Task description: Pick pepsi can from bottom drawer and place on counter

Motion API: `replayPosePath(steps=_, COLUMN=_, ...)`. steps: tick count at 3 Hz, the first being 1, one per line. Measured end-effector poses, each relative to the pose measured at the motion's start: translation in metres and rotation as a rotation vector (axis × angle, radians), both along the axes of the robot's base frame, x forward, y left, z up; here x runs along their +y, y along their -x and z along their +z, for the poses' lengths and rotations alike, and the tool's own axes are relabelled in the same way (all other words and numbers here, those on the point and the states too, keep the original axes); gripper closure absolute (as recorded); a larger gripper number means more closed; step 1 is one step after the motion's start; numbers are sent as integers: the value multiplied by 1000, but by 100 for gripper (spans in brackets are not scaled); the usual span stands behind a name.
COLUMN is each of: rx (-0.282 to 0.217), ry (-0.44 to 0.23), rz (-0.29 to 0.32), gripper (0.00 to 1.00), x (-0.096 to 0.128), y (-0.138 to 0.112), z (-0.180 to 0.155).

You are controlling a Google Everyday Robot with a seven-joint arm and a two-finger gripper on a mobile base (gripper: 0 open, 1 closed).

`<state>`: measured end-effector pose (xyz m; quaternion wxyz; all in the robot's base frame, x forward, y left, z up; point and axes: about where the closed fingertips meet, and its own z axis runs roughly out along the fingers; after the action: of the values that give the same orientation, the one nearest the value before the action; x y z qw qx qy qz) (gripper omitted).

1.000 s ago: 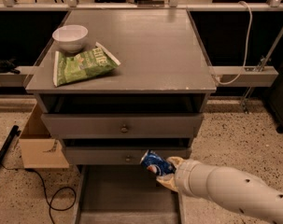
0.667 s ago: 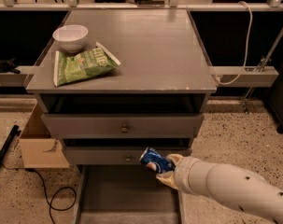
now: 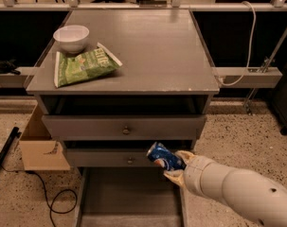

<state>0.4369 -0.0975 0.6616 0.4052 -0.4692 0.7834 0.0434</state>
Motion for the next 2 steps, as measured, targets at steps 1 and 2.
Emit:
replayPosePath(steps=1, rx=-32, ry=9, rz=-3, gripper=100, x=4, y=-6, z=17)
replayPosePath(steps=2, rx=-152, ry=4, rz=15, gripper=100, x=21, y=-14, z=67)
